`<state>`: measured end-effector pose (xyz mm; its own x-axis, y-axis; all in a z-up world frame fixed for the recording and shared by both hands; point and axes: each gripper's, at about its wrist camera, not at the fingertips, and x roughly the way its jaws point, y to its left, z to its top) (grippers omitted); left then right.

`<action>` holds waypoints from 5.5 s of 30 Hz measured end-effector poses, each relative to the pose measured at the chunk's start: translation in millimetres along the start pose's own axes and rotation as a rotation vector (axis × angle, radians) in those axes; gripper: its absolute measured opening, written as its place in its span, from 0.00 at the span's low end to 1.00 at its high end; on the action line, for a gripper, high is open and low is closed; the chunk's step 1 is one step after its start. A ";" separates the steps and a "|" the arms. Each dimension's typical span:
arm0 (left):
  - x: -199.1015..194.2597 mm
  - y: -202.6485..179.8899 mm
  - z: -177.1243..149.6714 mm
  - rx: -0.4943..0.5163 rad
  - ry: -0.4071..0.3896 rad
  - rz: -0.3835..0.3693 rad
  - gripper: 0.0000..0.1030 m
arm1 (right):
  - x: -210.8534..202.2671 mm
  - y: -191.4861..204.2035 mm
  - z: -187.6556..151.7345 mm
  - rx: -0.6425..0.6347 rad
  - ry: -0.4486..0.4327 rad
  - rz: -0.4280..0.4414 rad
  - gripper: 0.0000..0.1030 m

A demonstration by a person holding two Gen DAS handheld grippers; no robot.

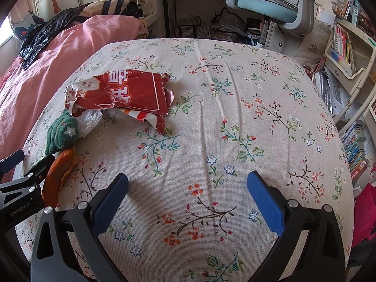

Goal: Collect trash

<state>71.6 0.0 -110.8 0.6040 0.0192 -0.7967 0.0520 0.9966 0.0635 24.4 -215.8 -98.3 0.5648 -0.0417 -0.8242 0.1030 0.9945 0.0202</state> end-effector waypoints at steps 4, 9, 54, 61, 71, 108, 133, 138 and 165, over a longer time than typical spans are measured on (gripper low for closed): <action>0.2 -0.1 0.2 0.000 0.000 0.000 0.94 | -0.1 0.0 0.0 0.000 0.000 0.000 0.94; 0.0 0.0 0.0 0.000 0.000 0.000 0.94 | 0.0 0.1 0.0 0.000 0.000 0.000 0.94; 0.5 -0.1 0.4 0.000 0.000 0.000 0.94 | -0.4 0.0 -0.1 0.000 0.000 0.000 0.94; 0.5 -0.1 0.4 0.000 0.000 0.000 0.94 | 0.0 0.2 0.0 0.000 0.000 0.000 0.94; 0.2 0.0 0.2 0.000 0.000 0.000 0.94 | 0.0 0.2 0.1 0.000 0.000 0.000 0.94; 0.2 0.0 0.1 0.000 0.000 0.000 0.94 | -0.2 0.1 -0.1 0.000 0.000 0.000 0.94; 0.6 -0.1 0.5 0.000 0.000 0.000 0.94 | -0.2 0.1 -0.1 0.000 0.000 0.000 0.94; 0.6 -0.1 0.5 0.000 0.000 0.000 0.94 | -0.2 0.1 -0.1 0.000 0.000 0.000 0.94; 0.7 -0.1 0.5 0.000 0.000 0.000 0.94 | -0.5 0.1 -0.2 0.000 0.000 0.000 0.94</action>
<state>72.3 -0.1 -111.0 0.6044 0.0193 -0.7965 0.0521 0.9966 0.0636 24.0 -215.7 -97.9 0.5647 -0.0418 -0.8242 0.1028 0.9945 0.0199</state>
